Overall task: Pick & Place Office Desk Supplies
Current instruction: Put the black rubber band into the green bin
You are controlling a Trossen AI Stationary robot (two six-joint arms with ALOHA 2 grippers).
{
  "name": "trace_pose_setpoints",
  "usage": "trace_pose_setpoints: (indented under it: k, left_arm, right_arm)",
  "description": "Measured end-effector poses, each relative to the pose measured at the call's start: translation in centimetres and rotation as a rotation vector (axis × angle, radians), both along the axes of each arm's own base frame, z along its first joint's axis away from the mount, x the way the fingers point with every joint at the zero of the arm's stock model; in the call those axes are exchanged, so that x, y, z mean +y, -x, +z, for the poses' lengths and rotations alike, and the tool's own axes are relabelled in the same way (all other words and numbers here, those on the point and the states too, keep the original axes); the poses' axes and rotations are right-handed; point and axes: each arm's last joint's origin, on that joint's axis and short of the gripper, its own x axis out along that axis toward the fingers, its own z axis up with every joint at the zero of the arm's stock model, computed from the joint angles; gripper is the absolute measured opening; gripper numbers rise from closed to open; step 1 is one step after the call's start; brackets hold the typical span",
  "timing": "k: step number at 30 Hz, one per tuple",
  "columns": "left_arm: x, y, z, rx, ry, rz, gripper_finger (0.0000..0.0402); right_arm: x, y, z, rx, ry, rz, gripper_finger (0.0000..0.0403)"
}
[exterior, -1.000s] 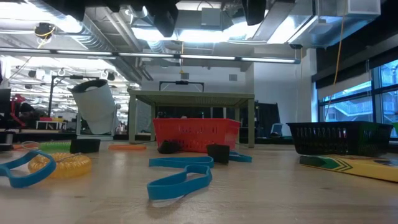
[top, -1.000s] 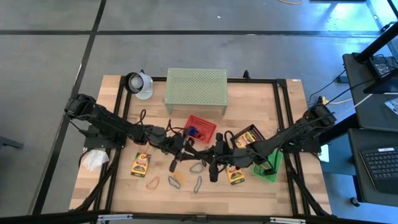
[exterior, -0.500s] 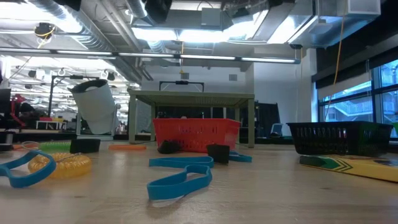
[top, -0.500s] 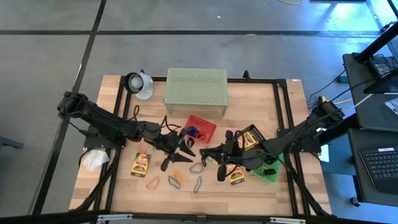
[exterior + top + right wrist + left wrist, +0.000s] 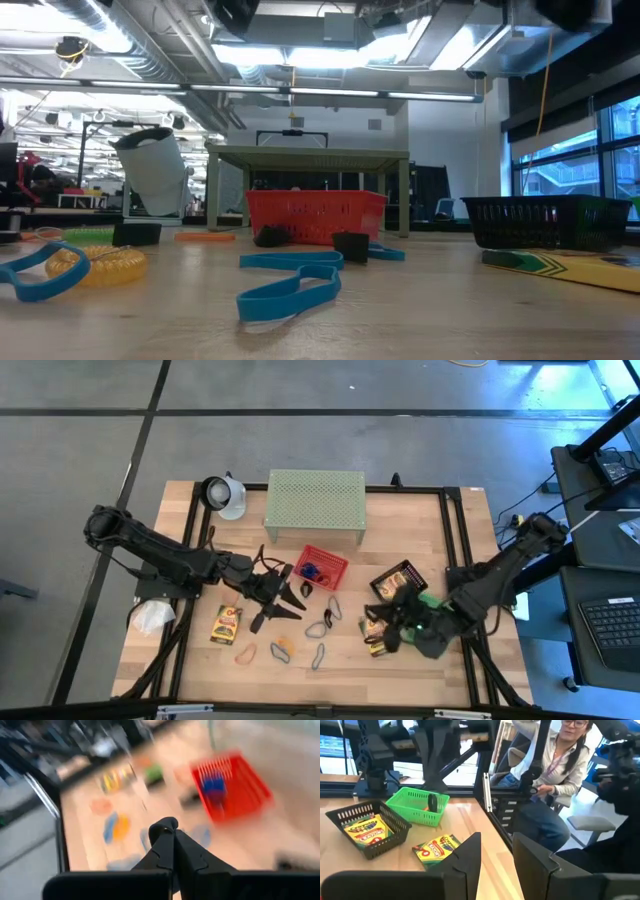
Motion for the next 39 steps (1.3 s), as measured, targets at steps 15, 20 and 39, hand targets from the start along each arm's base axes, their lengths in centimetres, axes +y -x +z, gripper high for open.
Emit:
trace_pose_setpoints:
  k: [15, 20, 39]
  left_arm:
    - [0.2, 0.2, -1.2, 0.128, -0.038, 0.056, 0.0104]
    - [0.2, 0.3, -1.4, 0.146, -0.04, 0.056, 0.0104]
    - [0.2, 0.4, -1.6, 0.175, -0.021, 0.042, 0.0104]
  right_arm:
    - [0.7, 6.7, -3.4, 0.638, -0.327, -0.213, 0.0]
    - [1.4, 6.7, -4.9, 0.77, -0.313, -0.271, 0.0]
    - [1.6, 4.3, -8.9, 0.913, -0.216, -0.376, 0.0008]
